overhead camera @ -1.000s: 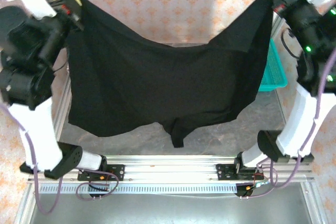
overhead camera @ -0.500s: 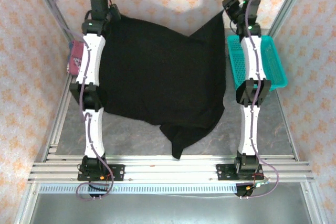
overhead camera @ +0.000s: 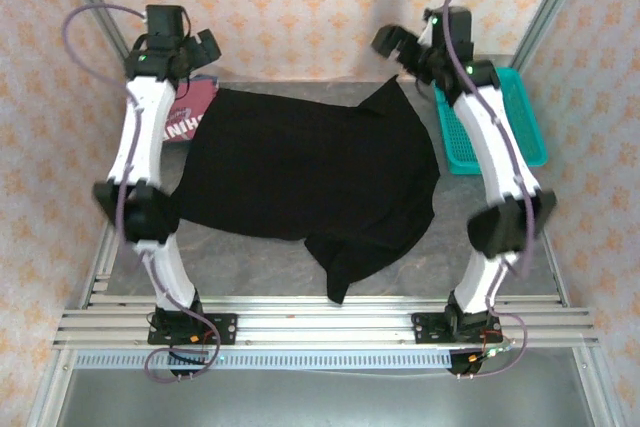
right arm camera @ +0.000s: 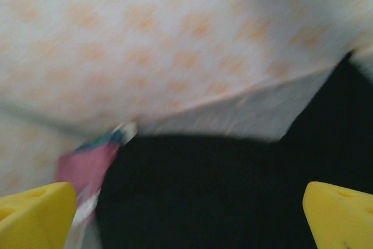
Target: Fold and stack the t-shirts
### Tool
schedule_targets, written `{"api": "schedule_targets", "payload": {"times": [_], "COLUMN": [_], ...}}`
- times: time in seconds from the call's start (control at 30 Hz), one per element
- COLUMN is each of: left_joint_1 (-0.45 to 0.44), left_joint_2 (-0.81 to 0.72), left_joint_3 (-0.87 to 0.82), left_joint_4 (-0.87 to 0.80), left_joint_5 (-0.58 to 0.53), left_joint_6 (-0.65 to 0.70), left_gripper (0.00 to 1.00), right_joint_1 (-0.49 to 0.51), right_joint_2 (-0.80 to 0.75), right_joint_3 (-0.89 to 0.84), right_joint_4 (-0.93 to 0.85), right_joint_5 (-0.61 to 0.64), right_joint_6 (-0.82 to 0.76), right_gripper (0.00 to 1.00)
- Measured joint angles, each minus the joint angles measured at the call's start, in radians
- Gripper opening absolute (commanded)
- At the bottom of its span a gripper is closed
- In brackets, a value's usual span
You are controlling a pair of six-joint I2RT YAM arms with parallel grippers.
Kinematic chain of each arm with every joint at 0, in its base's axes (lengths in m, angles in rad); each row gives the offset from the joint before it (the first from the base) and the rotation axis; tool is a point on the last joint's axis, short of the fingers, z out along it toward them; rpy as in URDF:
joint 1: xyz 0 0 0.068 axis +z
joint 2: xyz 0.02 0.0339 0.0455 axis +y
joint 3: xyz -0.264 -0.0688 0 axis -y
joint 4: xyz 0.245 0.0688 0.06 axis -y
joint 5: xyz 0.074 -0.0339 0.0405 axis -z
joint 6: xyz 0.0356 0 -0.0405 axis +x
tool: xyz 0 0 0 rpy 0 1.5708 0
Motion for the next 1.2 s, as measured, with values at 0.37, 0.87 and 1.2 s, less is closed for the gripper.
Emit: {"api": "schedule_targets", "payload": {"times": [0.37, 0.87, 1.2], "left_joint_1": [-0.088, -0.087, -0.085], "left_joint_2": [-0.263, -0.012, 0.082], "left_joint_3": [-0.863, -0.981, -0.869], "left_joint_4": [0.130, 0.232, 0.261], "left_joint_5": [0.105, 0.021, -0.027], "left_joint_6": [-0.086, -0.180, -0.171], "left_gripper": [0.23, 0.16, 0.20], "right_joint_1": [0.146, 0.074, -0.029], "right_joint_2": [-0.209, 0.068, 0.360], "right_joint_3": [-0.951, -0.867, -0.472], "right_joint_4": [0.019, -0.015, -0.002], "right_joint_5": [0.027, 0.352, 0.451], "right_joint_6": [0.210, 0.209, 0.113], "right_gripper": [0.17, 0.12, 0.34]}}
